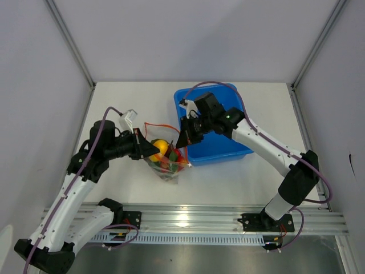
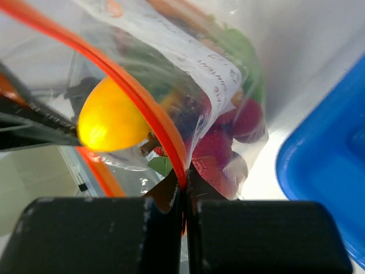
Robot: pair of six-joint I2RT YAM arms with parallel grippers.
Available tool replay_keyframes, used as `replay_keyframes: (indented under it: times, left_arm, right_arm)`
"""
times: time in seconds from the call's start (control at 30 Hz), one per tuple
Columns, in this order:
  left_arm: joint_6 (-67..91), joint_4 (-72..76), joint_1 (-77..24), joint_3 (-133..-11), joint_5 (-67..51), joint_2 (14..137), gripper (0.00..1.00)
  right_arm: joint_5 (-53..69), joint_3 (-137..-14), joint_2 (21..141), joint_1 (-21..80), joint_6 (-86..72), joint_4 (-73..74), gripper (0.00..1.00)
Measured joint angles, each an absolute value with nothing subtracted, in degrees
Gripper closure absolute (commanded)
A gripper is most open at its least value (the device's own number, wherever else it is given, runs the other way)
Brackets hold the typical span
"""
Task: Place the food in the zip-top bag and seal the zipper
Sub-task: Adjust the zipper food storage bag at the center of the board.
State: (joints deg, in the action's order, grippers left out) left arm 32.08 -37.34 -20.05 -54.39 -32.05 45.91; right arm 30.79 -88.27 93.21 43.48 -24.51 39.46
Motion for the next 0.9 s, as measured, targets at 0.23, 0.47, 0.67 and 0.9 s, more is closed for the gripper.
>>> replay_keyframes:
  times: [0.23,0.47,0.67,0.9]
  left_arm:
    - [33.95,-35.73,-20.05,-52.38,-29.87,45.71,0.99]
    - [37.78,-33.93,-20.05,-50.59,-28.08,43.62,0.99]
    - [40.6,-34.37,-20.05,-50.35,-28.69,39.92,1.0]
    - [41.17,-33.63,-20.05,-49.21,-28.29,35.97,0.99]
  right_arm:
    - [28.91,-89.65,93.23,47.68,-20.78,42.33,1.0]
    - [24.51,-93.3,94.24,48.64,-17.89,46.13,1.0]
    - [21.69,-100.09,96.01,48.64,-16.43,49.89,1.0]
    - [22.0,-103.31,98.21,48.49,-15.55,49.67,1.0]
